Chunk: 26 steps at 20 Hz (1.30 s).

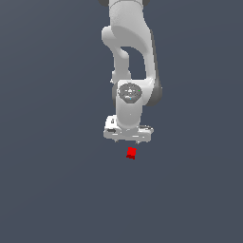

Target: Pick up the red cube and move it to a goal position.

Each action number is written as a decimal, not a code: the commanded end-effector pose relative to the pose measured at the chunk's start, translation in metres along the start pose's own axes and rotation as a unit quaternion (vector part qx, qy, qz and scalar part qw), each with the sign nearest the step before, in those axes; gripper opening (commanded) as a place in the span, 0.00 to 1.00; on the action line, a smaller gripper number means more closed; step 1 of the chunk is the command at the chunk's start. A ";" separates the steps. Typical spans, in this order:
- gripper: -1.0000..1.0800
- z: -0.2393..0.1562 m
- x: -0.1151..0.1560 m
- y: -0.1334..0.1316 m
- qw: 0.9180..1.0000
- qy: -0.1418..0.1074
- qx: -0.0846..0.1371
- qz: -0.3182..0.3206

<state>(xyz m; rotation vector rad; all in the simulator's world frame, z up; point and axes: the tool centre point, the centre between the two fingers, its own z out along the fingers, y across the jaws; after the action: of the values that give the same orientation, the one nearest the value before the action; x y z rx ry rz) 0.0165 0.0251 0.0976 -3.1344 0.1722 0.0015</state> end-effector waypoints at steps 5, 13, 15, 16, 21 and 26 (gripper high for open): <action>0.96 0.047 0.011 -0.017 0.999 0.000 -0.001 0.040; 0.96 0.075 0.019 -0.027 0.998 0.001 -0.001 0.065; 0.96 0.077 0.020 -0.027 0.998 0.001 -0.001 0.067; 0.96 0.078 0.021 -0.027 0.998 0.001 -0.001 0.068; 0.00 0.078 0.021 -0.028 0.998 0.001 -0.001 0.068; 0.00 0.078 0.021 -0.028 0.998 0.001 -0.001 0.068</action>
<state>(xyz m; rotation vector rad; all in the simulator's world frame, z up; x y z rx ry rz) 0.0400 0.0509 0.0200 -3.1182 0.3837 0.0003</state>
